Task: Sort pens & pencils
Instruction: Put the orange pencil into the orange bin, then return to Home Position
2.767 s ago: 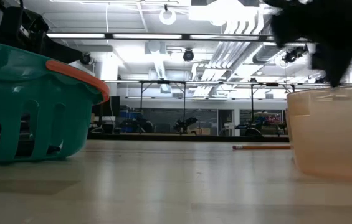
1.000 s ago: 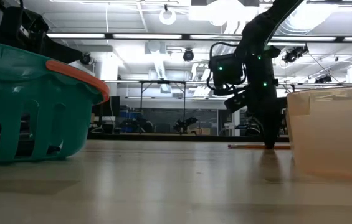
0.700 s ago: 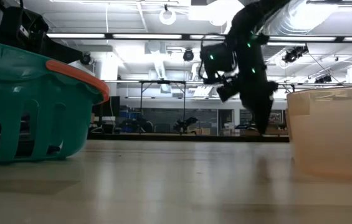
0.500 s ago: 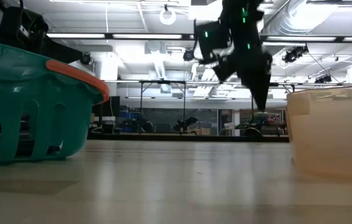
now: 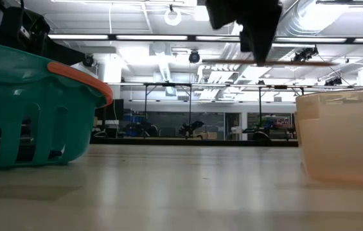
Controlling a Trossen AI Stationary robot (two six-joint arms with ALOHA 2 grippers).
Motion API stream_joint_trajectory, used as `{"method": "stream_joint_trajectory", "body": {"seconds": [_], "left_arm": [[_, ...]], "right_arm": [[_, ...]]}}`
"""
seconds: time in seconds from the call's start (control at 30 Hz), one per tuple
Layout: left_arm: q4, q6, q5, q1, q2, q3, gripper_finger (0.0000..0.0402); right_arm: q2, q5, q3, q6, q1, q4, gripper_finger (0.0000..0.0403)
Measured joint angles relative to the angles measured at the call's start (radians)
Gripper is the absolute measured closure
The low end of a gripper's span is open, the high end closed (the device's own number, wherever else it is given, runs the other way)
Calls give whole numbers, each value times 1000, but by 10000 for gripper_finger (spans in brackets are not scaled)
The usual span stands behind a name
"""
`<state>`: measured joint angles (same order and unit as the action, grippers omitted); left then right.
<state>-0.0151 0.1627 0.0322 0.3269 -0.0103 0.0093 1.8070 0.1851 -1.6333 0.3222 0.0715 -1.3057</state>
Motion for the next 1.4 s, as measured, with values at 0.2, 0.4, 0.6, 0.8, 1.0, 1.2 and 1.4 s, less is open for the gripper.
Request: {"method": "stream_joint_trajectory", "body": {"seconds": [0.2, 0.4, 0.6, 0.8, 1.0, 1.2, 1.4], "left_arm": [[0, 0, 0, 0, 0, 0, 401], [0, 0, 0, 0, 0, 0, 401], [0, 0, 0, 0, 0, 0, 401], [0, 0, 0, 0, 0, 0, 401], [0, 0, 0, 0, 0, 0, 401], [0, 0, 0, 0, 0, 0, 401], [0, 0, 0, 0, 0, 0, 401]], "right_arm": [[-34, -48, 36, 213, 124, -5, 400], [-105, -62, 226, 472, 245, -5, 400], [-182, -3, 440, 686, 353, 77, 400], [-205, 57, 614, 810, 396, 339, 391], [-204, 73, 687, 852, 395, 455, 357], [-206, 59, 687, 813, 393, 452, 313], [-238, 26, 687, 658, 364, 402, 298]]}}
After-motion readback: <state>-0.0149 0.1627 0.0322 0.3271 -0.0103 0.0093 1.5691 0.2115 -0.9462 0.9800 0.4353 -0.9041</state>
